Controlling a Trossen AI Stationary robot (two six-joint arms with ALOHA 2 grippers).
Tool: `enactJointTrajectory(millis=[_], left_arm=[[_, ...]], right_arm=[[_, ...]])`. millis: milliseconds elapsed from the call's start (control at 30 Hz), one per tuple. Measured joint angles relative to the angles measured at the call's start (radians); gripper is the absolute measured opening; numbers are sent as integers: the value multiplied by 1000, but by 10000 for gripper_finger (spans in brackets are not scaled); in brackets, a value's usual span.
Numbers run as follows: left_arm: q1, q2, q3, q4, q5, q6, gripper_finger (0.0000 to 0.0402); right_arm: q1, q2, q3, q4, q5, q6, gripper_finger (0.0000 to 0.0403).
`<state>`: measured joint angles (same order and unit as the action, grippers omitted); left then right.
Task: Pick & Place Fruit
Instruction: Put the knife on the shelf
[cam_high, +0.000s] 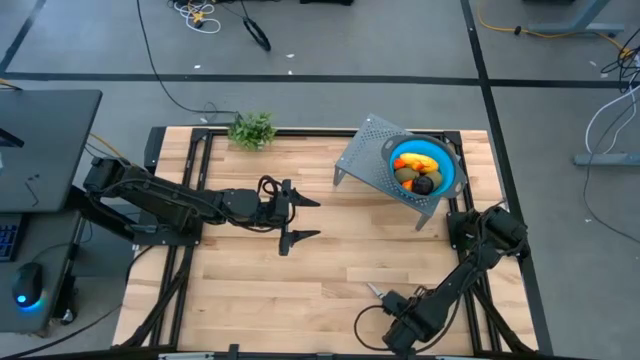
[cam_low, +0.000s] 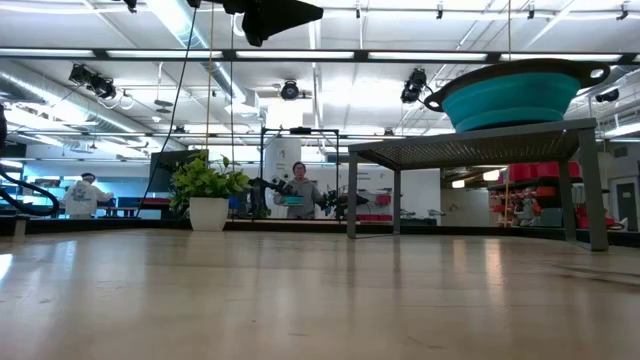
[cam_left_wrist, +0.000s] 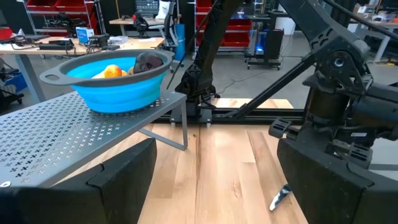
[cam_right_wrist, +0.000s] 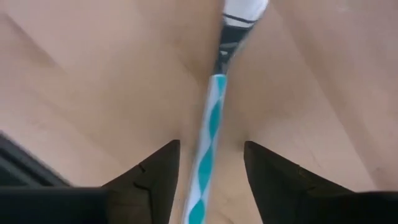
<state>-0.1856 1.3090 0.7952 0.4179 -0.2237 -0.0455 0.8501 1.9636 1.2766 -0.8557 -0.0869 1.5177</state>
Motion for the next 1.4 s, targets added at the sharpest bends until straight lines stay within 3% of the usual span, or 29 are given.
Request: enactJointTrajectory(millis=[467, 1200, 1400], left_arm=[[0, 0, 0, 0, 0, 0, 345], [0, 0, 0, -5, 0, -12, 345], [-3, 0, 0, -21, 0, -34, 345]], right_arm=[[-2, 0, 0, -22, 52, 0, 91], [-21, 26, 19, -49, 56, -82, 76], [-35, 28, 45, -71, 176, -147, 46]])
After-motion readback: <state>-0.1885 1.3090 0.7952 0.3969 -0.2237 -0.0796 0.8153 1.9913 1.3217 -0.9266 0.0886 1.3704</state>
